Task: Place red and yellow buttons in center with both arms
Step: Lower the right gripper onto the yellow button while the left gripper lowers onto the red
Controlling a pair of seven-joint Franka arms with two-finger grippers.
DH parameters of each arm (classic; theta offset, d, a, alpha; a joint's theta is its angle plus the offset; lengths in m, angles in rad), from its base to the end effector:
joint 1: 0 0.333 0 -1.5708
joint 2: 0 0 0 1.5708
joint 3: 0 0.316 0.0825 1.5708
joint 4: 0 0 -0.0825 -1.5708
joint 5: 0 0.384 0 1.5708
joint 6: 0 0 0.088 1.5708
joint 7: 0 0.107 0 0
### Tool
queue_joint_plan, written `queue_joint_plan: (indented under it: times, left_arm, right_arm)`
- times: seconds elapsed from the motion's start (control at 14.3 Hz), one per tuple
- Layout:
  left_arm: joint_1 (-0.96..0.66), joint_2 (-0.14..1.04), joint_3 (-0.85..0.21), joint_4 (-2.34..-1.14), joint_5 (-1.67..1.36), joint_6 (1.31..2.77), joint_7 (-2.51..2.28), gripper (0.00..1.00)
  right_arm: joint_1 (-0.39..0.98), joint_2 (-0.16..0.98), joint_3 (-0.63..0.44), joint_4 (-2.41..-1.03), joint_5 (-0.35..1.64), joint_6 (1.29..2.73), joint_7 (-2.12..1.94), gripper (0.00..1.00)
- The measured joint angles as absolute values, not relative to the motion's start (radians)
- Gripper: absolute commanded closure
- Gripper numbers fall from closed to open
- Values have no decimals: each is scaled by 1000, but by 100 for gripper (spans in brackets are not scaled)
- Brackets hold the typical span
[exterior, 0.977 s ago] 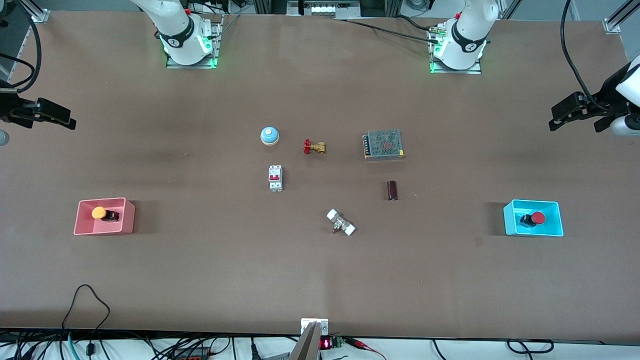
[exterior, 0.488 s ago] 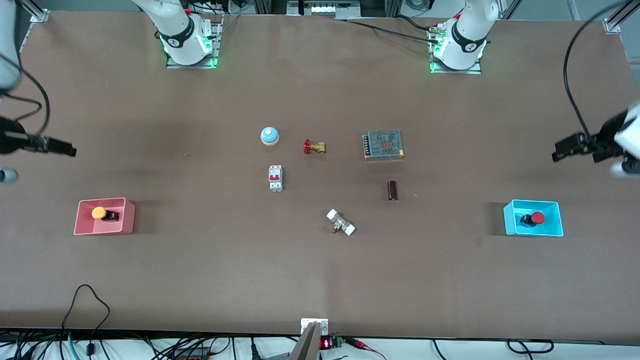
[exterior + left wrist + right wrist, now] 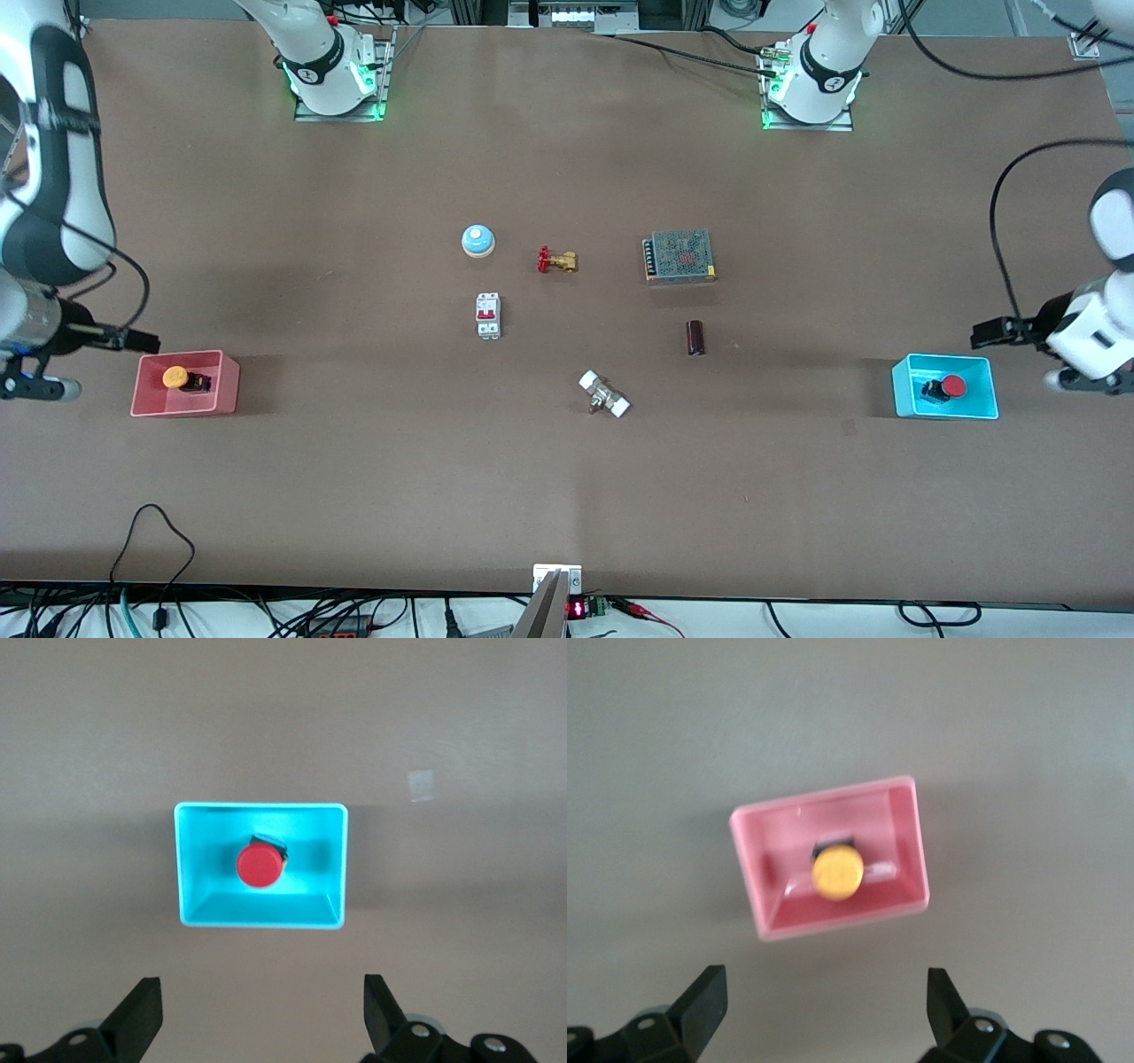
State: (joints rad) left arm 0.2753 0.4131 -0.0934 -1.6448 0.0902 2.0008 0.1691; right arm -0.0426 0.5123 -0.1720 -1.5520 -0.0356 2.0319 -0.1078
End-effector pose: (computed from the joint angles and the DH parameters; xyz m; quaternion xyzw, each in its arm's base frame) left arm 0.6490 0.1317 0.3717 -0.9993 0.0101 0.0308 0.0165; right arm 0.6756 -0.1323 0.3534 0.9976 -0.0349 -0.0219 0.0551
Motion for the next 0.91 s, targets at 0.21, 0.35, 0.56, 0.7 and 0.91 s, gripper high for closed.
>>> queue_joint_plan:
  times: [0.21, 0.35, 0.56, 0.7, 0.91]
  left_arm:
    - [282, 481, -93, -1644, 96, 2070, 176, 0]
    - [284, 523, -93, -1643, 96, 2111, 178, 0]
    - [289, 582, -93, -1643, 96, 2169, 179, 0]
    - [292, 612, -92, -1642, 96, 2206, 179, 0]
    - [299, 642, -90, -1642, 96, 2239, 179, 5]
  right_arm:
    - [-65, 602, -171, -1550, -27, 2155, -187, 0]
    - [-75, 628, -171, -1548, 27, 2171, -251, 0]
    - [-78, 657, -171, -1546, 111, 2182, -318, 0]
    - [-80, 680, -171, -1545, 123, 2207, -330, 0]
    - [-81, 695, -170, -1544, 123, 2216, -357, 0]
